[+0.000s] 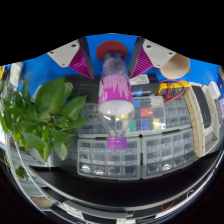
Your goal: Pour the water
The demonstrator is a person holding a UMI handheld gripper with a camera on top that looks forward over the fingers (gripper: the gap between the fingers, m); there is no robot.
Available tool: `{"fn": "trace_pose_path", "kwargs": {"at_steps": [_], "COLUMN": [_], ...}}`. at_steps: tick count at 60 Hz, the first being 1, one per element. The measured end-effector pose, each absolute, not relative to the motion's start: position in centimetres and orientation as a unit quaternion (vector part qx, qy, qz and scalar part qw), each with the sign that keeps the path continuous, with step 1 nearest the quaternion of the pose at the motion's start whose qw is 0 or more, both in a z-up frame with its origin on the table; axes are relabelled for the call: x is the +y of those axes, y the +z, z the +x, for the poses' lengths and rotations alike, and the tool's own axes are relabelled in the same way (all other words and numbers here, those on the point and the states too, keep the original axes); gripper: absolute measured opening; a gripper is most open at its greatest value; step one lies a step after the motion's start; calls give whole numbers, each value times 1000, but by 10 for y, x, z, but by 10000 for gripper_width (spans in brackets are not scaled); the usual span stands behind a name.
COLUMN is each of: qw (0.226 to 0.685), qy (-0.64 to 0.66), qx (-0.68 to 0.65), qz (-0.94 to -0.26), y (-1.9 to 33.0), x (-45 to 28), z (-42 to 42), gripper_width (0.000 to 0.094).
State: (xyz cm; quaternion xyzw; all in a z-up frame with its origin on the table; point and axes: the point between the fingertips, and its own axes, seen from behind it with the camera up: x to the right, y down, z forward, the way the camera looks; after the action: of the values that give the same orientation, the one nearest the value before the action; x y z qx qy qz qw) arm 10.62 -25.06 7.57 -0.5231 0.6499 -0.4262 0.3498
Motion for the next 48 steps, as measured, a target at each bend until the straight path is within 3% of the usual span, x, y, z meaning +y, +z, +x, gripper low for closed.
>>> {"fn": "trace_pose_path", "kwargs": {"at_steps": [15,24,38,48], "qw": [320,322,364,382], "qy": [-404,-401,-409,-415], "qx": [672,660,642,624], "qz": [-532,-548,-536,-541], "y": [82,122,199,232], "x": [-221,-185,-137,-110], "z": [-1,-42,-70,-83], "gripper_width": [661,664,672,672]}}
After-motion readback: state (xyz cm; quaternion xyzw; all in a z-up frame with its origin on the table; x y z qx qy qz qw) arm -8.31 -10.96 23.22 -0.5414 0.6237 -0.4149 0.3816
